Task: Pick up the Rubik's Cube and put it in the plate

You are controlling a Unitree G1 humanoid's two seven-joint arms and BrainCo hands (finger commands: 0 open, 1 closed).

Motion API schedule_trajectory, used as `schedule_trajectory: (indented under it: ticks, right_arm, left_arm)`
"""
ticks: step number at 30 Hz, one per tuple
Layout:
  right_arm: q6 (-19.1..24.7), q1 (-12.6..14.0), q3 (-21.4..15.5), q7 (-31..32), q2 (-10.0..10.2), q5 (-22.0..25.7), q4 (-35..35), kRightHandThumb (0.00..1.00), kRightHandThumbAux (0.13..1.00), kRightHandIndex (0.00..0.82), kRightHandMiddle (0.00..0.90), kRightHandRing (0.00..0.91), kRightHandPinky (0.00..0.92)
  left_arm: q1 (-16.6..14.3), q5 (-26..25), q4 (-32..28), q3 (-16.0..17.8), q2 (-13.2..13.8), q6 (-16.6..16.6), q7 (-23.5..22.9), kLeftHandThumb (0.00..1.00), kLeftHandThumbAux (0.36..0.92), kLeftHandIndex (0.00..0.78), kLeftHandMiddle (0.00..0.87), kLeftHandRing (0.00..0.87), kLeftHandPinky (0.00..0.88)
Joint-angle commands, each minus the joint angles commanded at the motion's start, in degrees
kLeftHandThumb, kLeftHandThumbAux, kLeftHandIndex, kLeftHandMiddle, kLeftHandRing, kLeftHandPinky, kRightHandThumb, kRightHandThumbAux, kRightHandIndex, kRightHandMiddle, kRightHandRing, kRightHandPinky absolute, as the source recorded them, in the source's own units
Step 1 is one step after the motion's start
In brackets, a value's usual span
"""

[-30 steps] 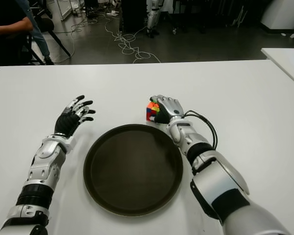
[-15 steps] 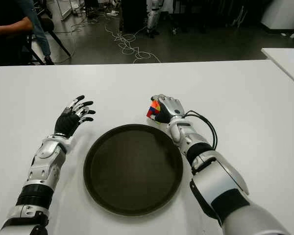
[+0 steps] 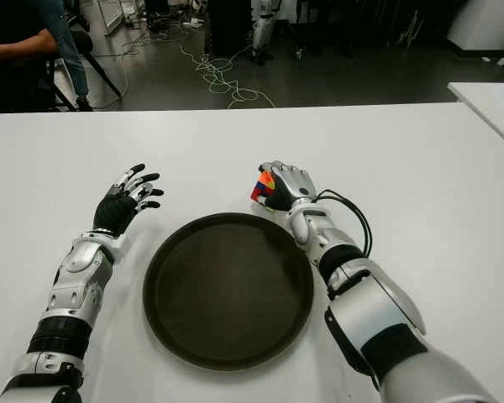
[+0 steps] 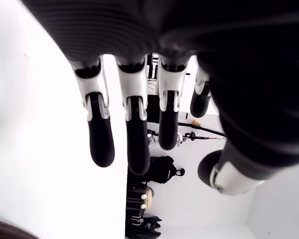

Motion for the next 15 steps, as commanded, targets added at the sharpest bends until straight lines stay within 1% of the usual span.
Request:
schedule_trajectory:
  ticks: [4, 11, 15]
  right_arm:
    - [0.0, 0.0, -0.1, 0.0, 0.0, 0.0, 0.0, 0.702, 0.734, 0.41, 0.353, 0.385, 0.45]
    - [-0.2, 0.1, -0.3, -0.5, 0.0, 0.1, 0.0, 0.703, 0.734, 0.41, 0.34, 0.364, 0.421]
    - [-0.4, 0.1, -0.4, -0.6, 0.0, 0.2, 0.0, 0.702, 0.734, 0.41, 0.337, 0.364, 0.431]
  left_arm:
    - [0.0, -0.1, -0.1, 0.0, 0.0, 0.2, 0.0, 0.696, 0.679, 0.096, 0.236, 0.361, 0.427]
    - [0.1, -0.2, -0.5, 0.0, -0.1, 0.4, 0.2, 0.67, 0.666, 0.097, 0.237, 0.361, 0.425]
    - [0.2, -0.1, -0.6, 0.0, -0.2, 0.4, 0.3, 0.661, 0.667, 0.095, 0.242, 0.364, 0.429]
